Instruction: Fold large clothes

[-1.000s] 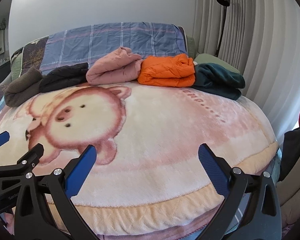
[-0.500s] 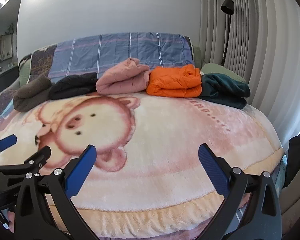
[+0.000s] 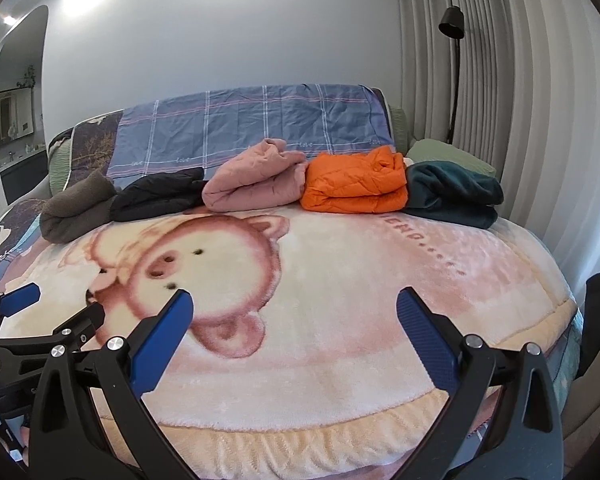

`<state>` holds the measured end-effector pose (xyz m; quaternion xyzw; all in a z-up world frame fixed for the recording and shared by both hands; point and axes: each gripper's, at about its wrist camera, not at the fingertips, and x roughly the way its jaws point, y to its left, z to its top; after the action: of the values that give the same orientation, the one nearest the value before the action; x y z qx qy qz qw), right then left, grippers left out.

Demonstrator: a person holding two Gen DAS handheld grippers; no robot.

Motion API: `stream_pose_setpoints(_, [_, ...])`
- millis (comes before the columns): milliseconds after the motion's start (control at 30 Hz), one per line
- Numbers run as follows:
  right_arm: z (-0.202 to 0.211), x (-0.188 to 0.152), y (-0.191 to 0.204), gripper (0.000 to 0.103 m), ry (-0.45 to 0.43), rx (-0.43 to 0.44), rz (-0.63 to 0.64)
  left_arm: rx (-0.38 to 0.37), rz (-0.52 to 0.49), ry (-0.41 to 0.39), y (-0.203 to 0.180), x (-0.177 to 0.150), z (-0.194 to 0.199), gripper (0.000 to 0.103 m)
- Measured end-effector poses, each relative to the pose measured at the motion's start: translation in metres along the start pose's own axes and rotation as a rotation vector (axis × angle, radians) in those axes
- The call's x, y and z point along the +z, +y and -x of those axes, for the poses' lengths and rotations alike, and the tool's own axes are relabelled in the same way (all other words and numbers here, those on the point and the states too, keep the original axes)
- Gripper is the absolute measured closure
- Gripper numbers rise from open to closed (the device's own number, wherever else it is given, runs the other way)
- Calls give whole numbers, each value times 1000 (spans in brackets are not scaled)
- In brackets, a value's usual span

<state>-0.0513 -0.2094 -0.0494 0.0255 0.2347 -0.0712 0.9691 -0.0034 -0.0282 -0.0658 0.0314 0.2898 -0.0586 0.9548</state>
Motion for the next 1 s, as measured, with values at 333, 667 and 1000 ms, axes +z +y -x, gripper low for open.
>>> stream_pose_setpoints(333, [3,0,6,1,-7,20,18,5,17,-12,6,0,5,2])
stream_pose_setpoints(667, [2,1,5,1,-1,23,13,5,19,-9,9,0,4,2])
stream_pose_setpoints(1000, [2,1,4,1,-6,38,7,11,26,-9,12,0,2,2])
